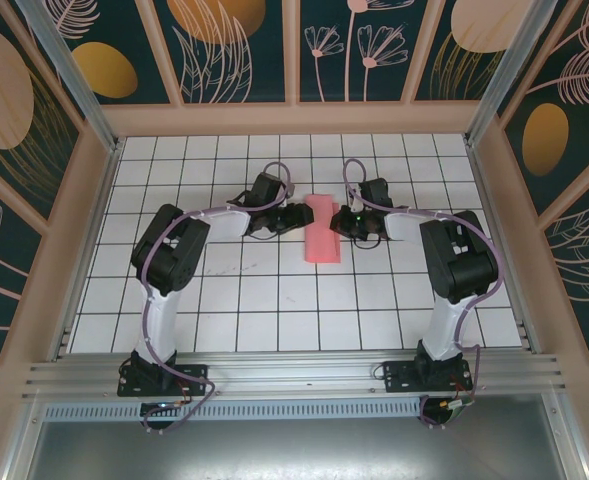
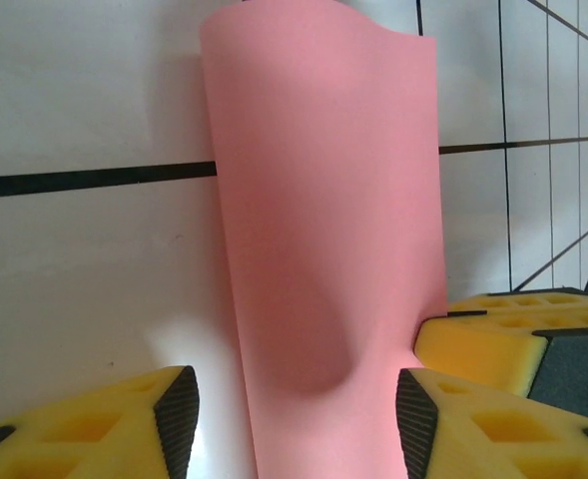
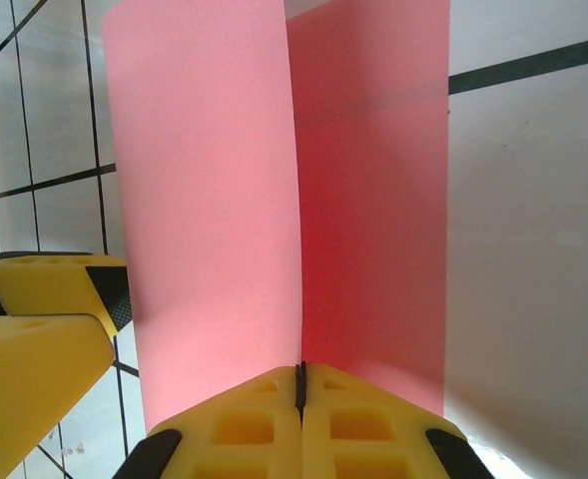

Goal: Fold a paper plane with a square sheet of paper (fold left side to right side)
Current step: First fold in half a square sheet of paper at the center of the table.

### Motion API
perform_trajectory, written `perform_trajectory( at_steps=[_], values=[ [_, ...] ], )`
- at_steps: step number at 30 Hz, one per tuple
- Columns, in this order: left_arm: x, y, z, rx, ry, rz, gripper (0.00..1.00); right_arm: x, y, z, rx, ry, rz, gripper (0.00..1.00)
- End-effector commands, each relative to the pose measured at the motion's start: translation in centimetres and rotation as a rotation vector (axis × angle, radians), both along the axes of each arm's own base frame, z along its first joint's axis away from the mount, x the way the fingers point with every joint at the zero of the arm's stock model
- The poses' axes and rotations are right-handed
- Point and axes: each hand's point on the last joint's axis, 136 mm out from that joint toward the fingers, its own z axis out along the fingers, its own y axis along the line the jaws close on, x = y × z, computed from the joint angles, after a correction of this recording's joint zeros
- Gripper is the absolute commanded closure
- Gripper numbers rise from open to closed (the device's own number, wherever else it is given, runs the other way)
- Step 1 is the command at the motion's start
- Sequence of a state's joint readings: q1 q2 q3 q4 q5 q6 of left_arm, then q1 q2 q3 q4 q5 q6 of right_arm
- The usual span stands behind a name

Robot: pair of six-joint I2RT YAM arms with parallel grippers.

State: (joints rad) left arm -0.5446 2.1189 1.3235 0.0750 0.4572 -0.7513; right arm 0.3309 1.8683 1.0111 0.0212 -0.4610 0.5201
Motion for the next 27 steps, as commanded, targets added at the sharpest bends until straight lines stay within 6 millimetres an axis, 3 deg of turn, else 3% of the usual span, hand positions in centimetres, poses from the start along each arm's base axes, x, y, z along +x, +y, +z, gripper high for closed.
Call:
perform_trajectory(
  at_steps=[1, 11, 17, 27],
  values=[
    [0.2, -0.1, -1.1, 0.048, 0.011, -0.001, 0.47, -0.1, -0.7, -1.0, -0.035, 0.015, 0.0, 0.94],
    [0.1, -0.4, -2.9, 0.14, 0.02, -0.009, 0.57, -0.3, -0.8, -0.9, -0.044, 0.013, 0.006, 0.89],
    [0.0, -0.6, -3.5, 0.178, 0.025, -0.024, 0.59, 0.0, -2.1, 0.4, -0.092, -0.03, -0.023, 0.74],
    [-0.3, -0.7, -4.5, 0.256, 0.027, -0.035, 0.6, -0.2, -7.1, 3.6, -0.159, -0.133, -0.166, 0.43]
  ],
)
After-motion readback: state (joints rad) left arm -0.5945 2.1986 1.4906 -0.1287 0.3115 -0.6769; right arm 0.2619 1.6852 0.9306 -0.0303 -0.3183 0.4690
